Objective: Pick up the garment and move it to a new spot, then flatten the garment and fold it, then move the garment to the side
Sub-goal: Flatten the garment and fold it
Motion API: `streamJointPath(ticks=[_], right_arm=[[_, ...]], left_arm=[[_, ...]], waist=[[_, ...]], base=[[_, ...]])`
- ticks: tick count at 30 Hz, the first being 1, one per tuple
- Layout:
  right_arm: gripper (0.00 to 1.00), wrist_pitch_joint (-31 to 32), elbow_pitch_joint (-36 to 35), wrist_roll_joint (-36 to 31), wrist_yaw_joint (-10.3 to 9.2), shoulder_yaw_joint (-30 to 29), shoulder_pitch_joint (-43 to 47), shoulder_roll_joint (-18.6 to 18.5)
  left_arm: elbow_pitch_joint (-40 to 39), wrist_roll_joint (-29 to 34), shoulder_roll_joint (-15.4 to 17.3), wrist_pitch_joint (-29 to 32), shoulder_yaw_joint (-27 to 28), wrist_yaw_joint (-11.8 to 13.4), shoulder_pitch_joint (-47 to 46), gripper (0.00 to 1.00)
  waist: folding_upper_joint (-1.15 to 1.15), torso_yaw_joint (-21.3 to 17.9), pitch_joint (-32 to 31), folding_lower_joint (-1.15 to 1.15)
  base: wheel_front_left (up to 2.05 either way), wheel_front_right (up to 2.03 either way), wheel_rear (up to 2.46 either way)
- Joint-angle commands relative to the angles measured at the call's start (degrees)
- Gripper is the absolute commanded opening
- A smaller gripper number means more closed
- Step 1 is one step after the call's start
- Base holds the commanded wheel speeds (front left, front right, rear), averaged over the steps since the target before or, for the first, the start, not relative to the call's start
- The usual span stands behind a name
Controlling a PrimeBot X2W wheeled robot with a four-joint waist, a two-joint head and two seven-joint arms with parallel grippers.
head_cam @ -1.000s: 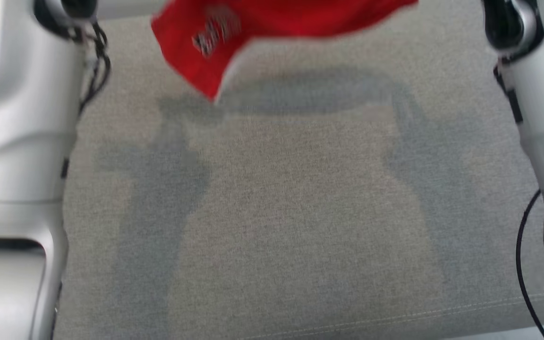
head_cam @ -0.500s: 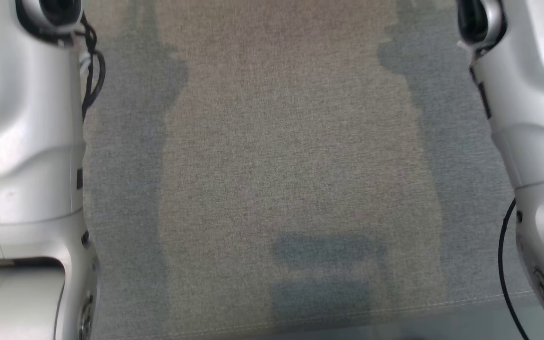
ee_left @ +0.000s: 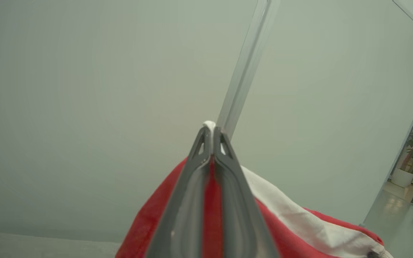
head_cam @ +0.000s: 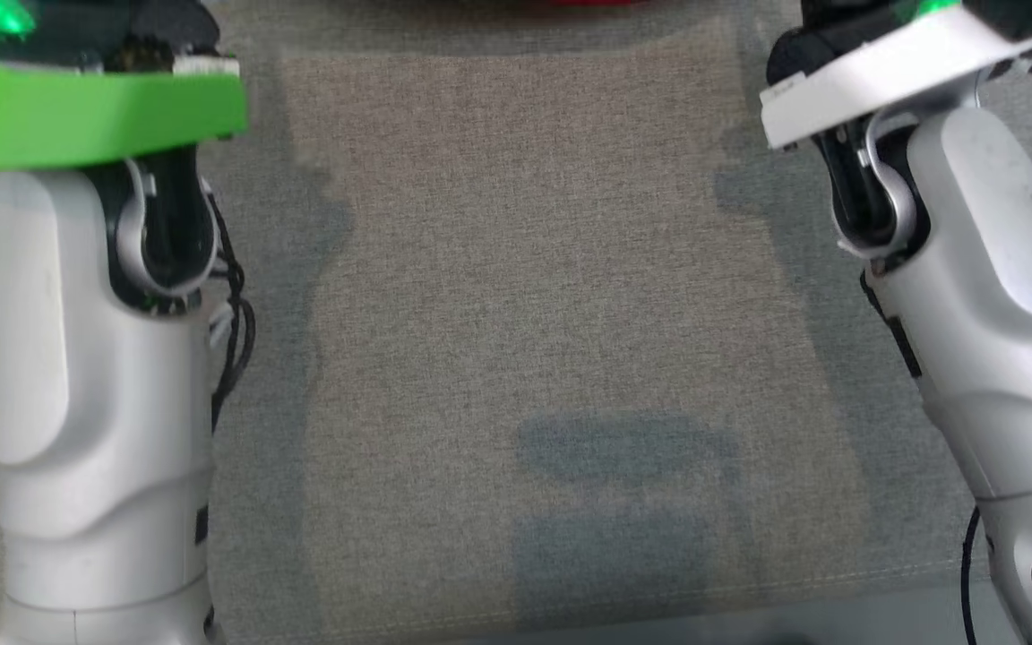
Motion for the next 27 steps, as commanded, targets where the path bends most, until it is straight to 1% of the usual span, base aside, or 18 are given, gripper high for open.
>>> streamJointPath(ticks=[1,4,8,11,15,22,27], right_arm=[[0.0,-0.19,-1.54,0.8,-0.06,-0.34,3.15,-0.75],[0.0,-0.2,-5.15,1.25,-0.06,0.13,10.21,-1.68],[0.0,-0.2,-8.81,0.15,-0.07,-0.91,20.34,-2.35],[0.0,-0.21,-11.01,-1.15,-0.08,-2.03,27.84,-2.0],[0.0,-0.2,-13.82,-2.54,-0.08,-3.96,36.9,-0.57],[0.0,-0.2,-18.87,-4.19,-0.08,-7.57,50.0,2.08],[0.0,-0.21,-22.0,-4.53,-0.09,-7.79,57.07,3.21]], left_arm=[[-1.57,-0.99,0.28,-0.16,0.19,-0.19,3.52,0.0],[-5.82,-2.09,1.16,-0.15,-0.25,-0.2,11.79,0.0],[-10.29,-3.11,1.01,-0.16,0.97,-0.2,23.39,0.0],[-12.85,-3.16,0.69,-0.17,1.49,-0.18,31.42,0.0],[-15.46,-1.94,0.43,-0.17,0.05,-0.15,40.82,0.0],[-19.87,-1.45,0.22,-0.17,-1.27,-0.15,52.11,0.0],[-22.07,-2.12,0.2,-0.18,-0.42,-0.15,57.2,0.0]], waist=[[0.0,-0.8,-2.88,-0.01],[0.0,-1.05,-6.21,-0.01],[0.0,-0.58,-11.09,-0.01],[0.0,0.08,-14.81,-0.01],[0.0,1.02,-19.12,-0.01],[0.0,3.42,-24.58,-0.01],[0.0,3.86,-26.33,-0.01]], base=[[0.0,0.0,0.0],[0.0,0.0,0.0],[0.0,0.0,0.0],[0.0,0.0,0.0],[0.0,0.0,0.0],[0.0,0.0,0.0],[0.0,0.0,0.0]])
